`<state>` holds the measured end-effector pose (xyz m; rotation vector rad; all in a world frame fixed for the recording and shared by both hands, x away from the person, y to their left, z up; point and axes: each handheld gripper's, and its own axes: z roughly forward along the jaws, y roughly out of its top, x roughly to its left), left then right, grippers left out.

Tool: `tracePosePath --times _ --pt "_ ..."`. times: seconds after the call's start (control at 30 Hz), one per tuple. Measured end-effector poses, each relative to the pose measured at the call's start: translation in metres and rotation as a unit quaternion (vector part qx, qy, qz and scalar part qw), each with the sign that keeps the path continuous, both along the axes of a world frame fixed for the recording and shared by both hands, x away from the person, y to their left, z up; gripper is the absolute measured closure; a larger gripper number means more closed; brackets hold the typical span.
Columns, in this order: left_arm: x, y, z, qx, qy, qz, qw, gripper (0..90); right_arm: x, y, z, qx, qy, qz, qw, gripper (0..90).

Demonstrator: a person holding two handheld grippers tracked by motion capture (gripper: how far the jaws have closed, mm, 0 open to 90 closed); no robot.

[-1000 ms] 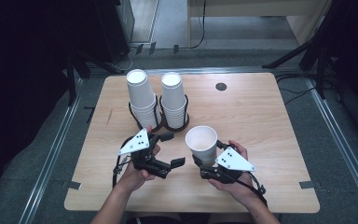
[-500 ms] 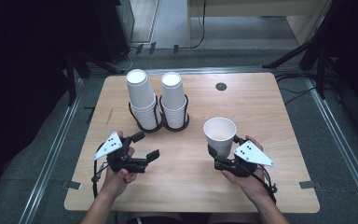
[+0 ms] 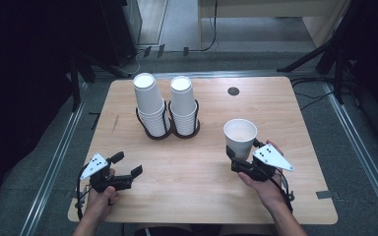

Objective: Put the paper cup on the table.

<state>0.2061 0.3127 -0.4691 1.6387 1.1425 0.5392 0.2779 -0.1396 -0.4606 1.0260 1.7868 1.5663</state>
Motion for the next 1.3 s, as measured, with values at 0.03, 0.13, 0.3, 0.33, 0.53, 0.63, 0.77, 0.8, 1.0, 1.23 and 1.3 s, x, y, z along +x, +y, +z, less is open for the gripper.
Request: tracePosePath --times 0.03,0.13,0.3,0.33,0.53,0.63,0.77,0.8,1.0,1.23,1.3 --pt "-0.001 0.003 -0.001 -0.001 0.002 0.008 1.0 3.7 0.003 0.0 -0.002 0.001 0.002 -0.005 1.0 19.2" --pt "0.0 0.011 -0.005 -0.003 0.01 0.034 0.9994 3.7 0.014 0.003 -0.01 -0.004 0.013 -0.022 0.9997 19.2" --pt "0.003 0.018 -0.009 -0.009 0.016 0.063 0.9978 3.7 0.033 0.002 -0.019 0.0 0.032 -0.044 0.9985 19.2" --pt "0.003 0.019 -0.009 -0.005 0.018 0.07 0.9973 3.7 0.036 0.001 -0.02 -0.001 0.034 -0.048 0.9983 19.2" --pt "0.006 0.023 -0.016 0.013 0.037 0.093 0.9949 3.7 0.058 0.001 -0.028 -0.031 0.055 -0.076 0.9951 19.2" --pt "0.007 0.022 -0.016 0.016 0.035 0.094 0.9949 3.7 0.063 0.002 -0.031 -0.032 0.067 -0.081 0.994 19.2" --pt "0.008 0.022 -0.016 0.014 0.035 0.096 0.9946 3.7 0.065 0.006 -0.038 -0.049 0.073 -0.084 0.9926 19.1" --pt "0.008 0.022 -0.016 0.015 0.035 0.096 0.9946 3.7 0.065 0.006 -0.039 -0.05 0.074 -0.084 0.9925 19.1" --pt "0.007 0.022 -0.016 0.015 0.035 0.097 0.9945 3.7 0.068 0.007 -0.044 -0.061 0.078 -0.085 0.9915 19.1" --pt "0.008 0.021 -0.016 0.015 0.037 0.092 0.995 3.7 0.062 0.003 -0.049 -0.057 0.08 -0.08 0.9919 19.0" --pt "0.008 0.02 -0.016 0.014 0.037 0.091 0.995 3.7 0.061 0.0 -0.049 -0.052 0.085 -0.077 0.992 18.9"
